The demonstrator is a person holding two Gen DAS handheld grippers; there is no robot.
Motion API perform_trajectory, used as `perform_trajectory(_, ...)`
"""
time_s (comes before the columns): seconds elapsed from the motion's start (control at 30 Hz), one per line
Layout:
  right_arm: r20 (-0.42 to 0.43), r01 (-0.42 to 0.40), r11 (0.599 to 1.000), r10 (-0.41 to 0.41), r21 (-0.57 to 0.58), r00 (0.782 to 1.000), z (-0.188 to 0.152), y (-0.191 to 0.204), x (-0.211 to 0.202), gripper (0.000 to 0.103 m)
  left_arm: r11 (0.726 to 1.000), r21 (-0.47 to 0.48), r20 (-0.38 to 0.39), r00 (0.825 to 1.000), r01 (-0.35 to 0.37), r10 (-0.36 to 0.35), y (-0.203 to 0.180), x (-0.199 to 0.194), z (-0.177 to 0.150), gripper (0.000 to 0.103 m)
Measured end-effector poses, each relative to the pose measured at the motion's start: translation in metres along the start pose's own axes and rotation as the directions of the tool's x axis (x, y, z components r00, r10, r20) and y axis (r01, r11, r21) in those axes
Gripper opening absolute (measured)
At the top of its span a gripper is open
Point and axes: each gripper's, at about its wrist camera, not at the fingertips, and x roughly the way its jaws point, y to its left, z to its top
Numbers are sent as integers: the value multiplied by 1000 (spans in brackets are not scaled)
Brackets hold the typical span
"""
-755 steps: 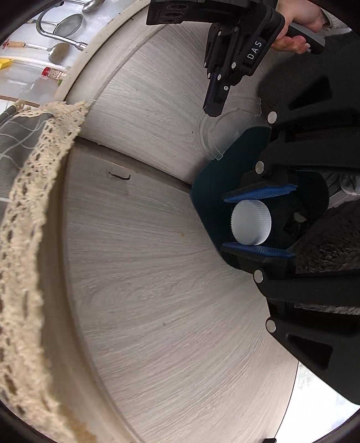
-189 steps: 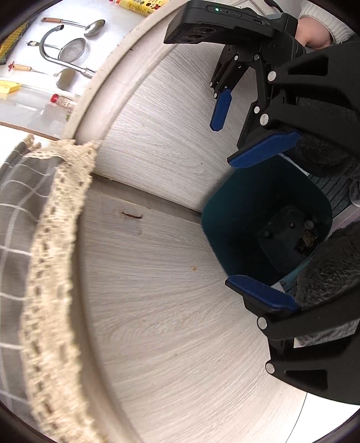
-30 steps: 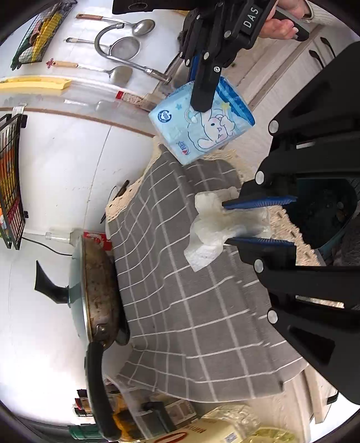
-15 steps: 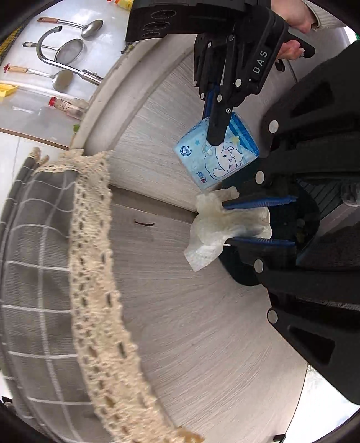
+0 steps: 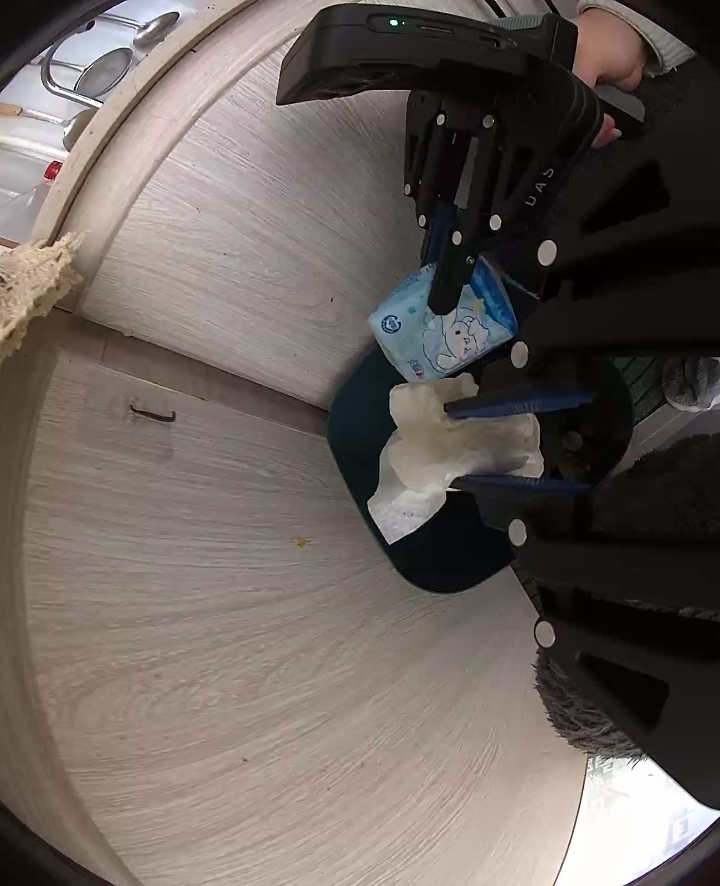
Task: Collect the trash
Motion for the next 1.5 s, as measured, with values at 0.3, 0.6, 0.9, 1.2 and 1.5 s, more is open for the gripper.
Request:
perform_trajectory(0.3,-15,13,1000,-13,2,1000,-4,-3,8,53,1000,-15,-16,1000,17,-17,-3,9,0,21)
perform_trajectory(0.6,16,45,995,-47,84,999,-2,-24,0,61,999,-15,-37,999,36,-37,-1,14,-2,22)
perform_trajectory(0.9,29,42,994,-45,98,999,-4,-28,-6,65,1000,-2,-28,999,30,-30,-4,24,3,59)
perform_trajectory(1.2,182,76,996,-82,37,980,3,-5,-92,65,997,46,171,984,-66,58,-10,-62,12,77)
perform_trajectory(1.5,394,97,995,-79,-27,916,40,29,-229,82,991,61,429,900,-117,80,-37,-214,35,97)
